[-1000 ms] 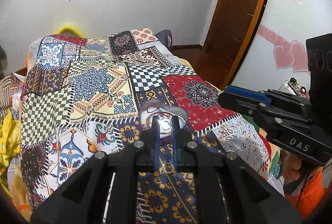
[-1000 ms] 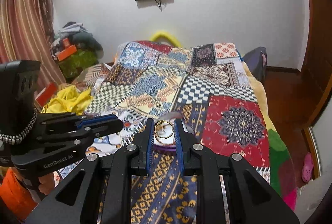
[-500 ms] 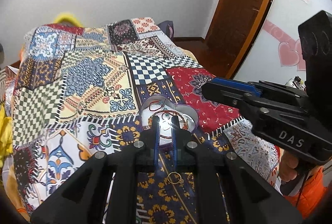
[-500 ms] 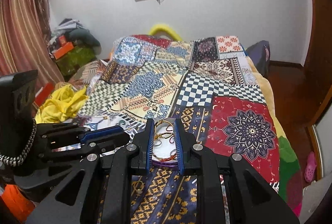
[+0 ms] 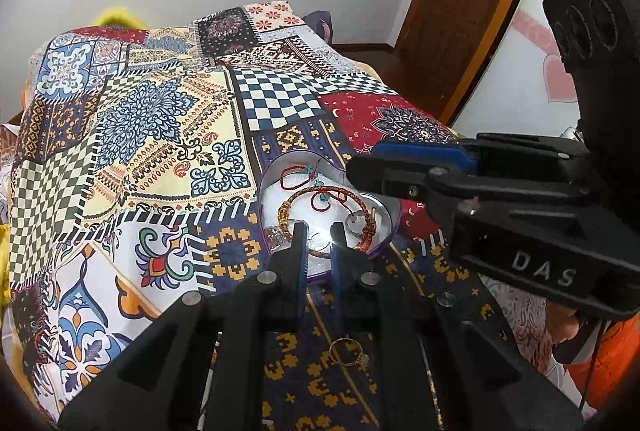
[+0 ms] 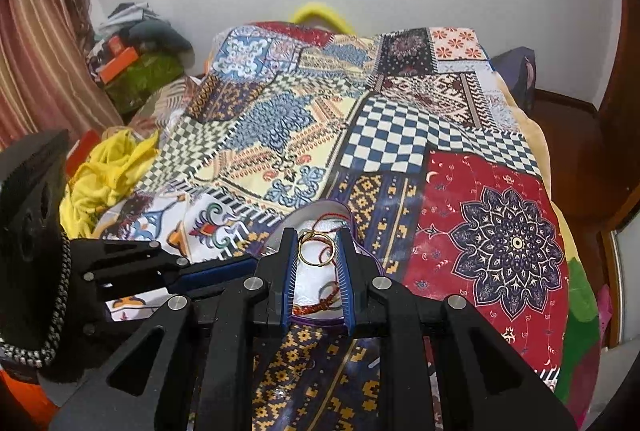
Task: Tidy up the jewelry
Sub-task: 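Lower the gold ring and earring into the heart tin and open both tools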
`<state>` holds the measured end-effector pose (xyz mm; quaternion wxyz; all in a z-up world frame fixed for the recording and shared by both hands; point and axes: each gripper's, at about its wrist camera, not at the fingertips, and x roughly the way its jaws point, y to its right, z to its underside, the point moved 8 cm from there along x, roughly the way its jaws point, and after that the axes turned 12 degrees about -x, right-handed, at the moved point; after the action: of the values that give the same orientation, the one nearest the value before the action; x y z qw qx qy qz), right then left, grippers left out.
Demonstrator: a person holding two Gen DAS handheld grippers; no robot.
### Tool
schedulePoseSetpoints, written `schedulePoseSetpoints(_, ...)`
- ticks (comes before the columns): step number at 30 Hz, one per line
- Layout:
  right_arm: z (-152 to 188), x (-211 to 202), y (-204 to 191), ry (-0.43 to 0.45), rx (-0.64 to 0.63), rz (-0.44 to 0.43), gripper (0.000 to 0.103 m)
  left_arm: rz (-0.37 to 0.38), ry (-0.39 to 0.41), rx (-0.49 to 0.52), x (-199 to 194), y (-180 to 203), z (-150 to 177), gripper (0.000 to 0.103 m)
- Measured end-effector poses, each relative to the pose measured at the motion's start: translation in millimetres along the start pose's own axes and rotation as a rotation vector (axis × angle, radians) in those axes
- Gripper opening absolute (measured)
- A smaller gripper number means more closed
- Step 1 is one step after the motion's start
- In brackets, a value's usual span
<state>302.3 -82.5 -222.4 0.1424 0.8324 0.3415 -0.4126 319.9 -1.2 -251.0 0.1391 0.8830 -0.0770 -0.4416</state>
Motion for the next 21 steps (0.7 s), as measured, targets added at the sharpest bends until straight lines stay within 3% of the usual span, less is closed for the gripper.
schedulePoseSetpoints(9, 4, 5, 2, -0.027, 0.066, -0.069, 0.022, -0.004, 0.004, 0.011, -5, 0, -2, 0.009)
schedulePoseSetpoints(14, 2, -9, 6, 0.011, 0.079, -0.020, 0.031, -0.010, 0.034, 0.002, -20, -1, -7, 0.012)
schedulePoseSetpoints(18, 0, -25, 8, 0.035, 0.060, 0.027, 0.032, -0.021, 0.073, -0.008, -36, -2, -12, 0.026)
schedulePoseSetpoints(21, 0, -36, 8, 0.051, 0.045, 0.062, 0.032, -0.030, 0.094, -0.013, -50, -3, -13, 0.026)
